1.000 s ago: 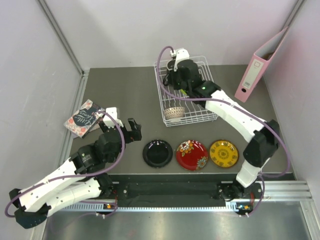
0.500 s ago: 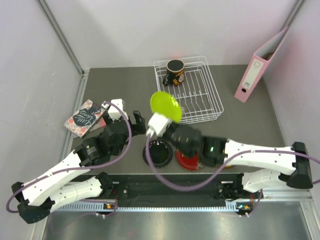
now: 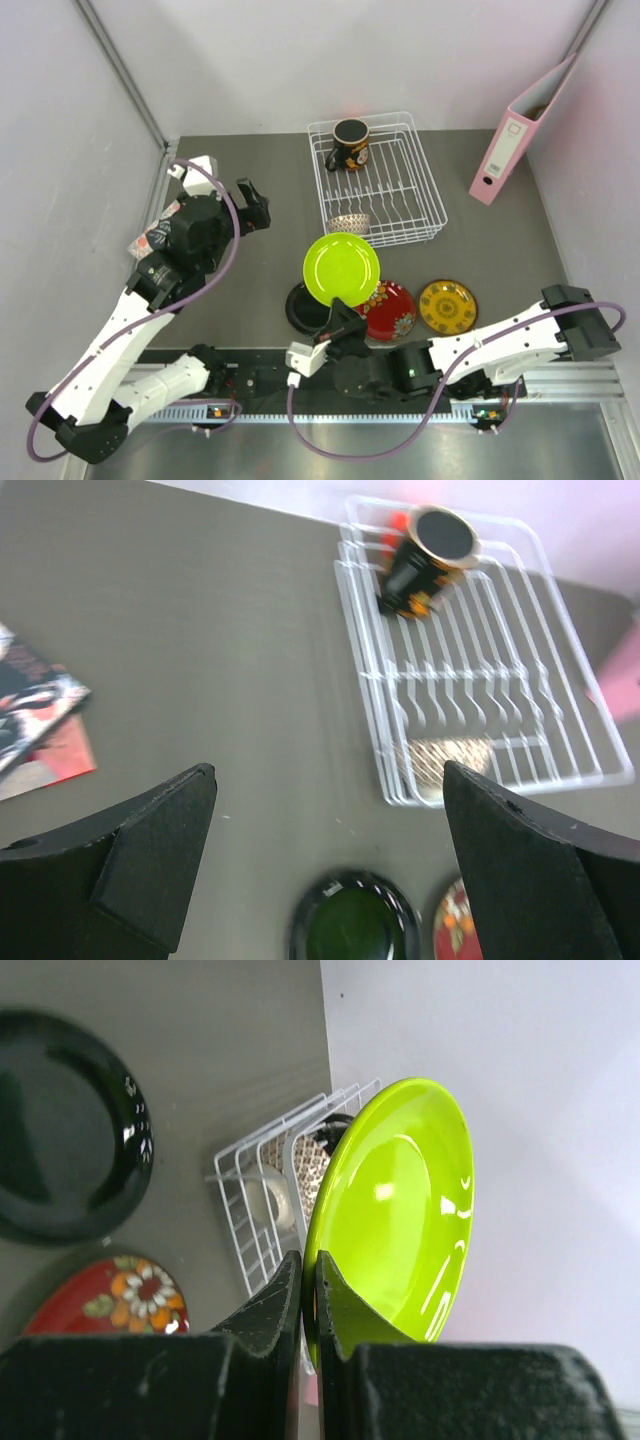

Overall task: Unload the mixed dishes from the dish rack
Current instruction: Place the plate at the center of the board.

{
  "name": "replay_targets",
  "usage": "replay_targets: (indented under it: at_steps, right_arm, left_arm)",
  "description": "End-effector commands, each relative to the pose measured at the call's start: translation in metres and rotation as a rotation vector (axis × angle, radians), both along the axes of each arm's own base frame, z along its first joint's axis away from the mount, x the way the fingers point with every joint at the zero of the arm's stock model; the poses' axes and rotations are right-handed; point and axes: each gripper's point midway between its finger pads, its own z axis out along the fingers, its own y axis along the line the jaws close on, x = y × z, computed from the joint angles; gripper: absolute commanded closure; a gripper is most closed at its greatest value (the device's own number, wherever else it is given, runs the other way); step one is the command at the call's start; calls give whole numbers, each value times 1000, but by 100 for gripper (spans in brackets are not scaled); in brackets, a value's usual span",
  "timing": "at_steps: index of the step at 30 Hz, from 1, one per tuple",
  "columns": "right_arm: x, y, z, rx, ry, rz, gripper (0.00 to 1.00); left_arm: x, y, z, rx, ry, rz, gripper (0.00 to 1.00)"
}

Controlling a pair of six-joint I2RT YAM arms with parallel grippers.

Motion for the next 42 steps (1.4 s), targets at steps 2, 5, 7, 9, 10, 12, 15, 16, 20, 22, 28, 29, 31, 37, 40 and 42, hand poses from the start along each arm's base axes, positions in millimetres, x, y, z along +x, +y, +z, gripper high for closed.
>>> replay_targets:
  at_steps: [2, 5, 7, 9, 10, 12, 15, 16, 20, 22, 28, 29, 31, 37, 40, 42]
  right_arm:
    - [-7, -15, -12, -107, -133, -17, 100]
    - [-10, -17, -17, -121, -137, -2, 100]
    - [-12, -17, -19, -122, -138, 4, 100]
    - [-15, -18, -20, -120, -139, 15, 100]
    - [-16, -18, -20, -121, -139, 20, 100]
    - [-19, -19, -21, -111, -138, 30, 100]
    - [-22, -19, -15, -83, -130, 49, 100]
    - [-23, -19, -14, -74, -127, 53, 100]
    - [-27, -18, -6, -20, -98, 78, 100]
    - [-28, -17, -6, -11, -90, 88, 100]
    - [-30, -15, -7, -3, -82, 105, 100]
    - [-30, -14, -9, -4, -81, 110, 100]
    - [-30, -13, -9, 3, -78, 114, 100]
    - [-31, -12, -11, 14, -74, 113, 100]
    - [-30, -13, -12, 14, -76, 104, 100]
    - [-29, -13, -11, 21, -78, 92, 100]
  left_arm:
    - [-12, -60, -6, -41, 76, -383, 1]
    - [-22, -83, -25, -82, 145, -503, 5]
    - [-28, -93, -27, -119, 128, -571, 6]
    - [-36, -103, -28, -139, 129, -639, 6]
    - [-43, -111, -30, -155, 143, -702, 6]
    - [-50, -120, -37, -159, 169, -769, 8]
    - [-63, -128, -43, -184, 177, -856, 10]
    - [-65, -128, -47, -185, 178, -867, 11]
    - [-80, -135, -42, -219, 137, -962, 12]
    - [-84, -137, -48, -229, 153, -980, 13]
    - [-88, -144, -62, -284, 184, -1010, 19]
    - [-90, -146, -62, -303, 192, -1023, 20]
    - [-96, -150, -63, -325, 189, -1070, 26]
    - [-102, -155, -68, -361, 212, -1112, 57]
    - [-101, -154, -71, -356, 211, -1108, 97]
    - [-100, -152, -73, -345, 214, -1090, 100]
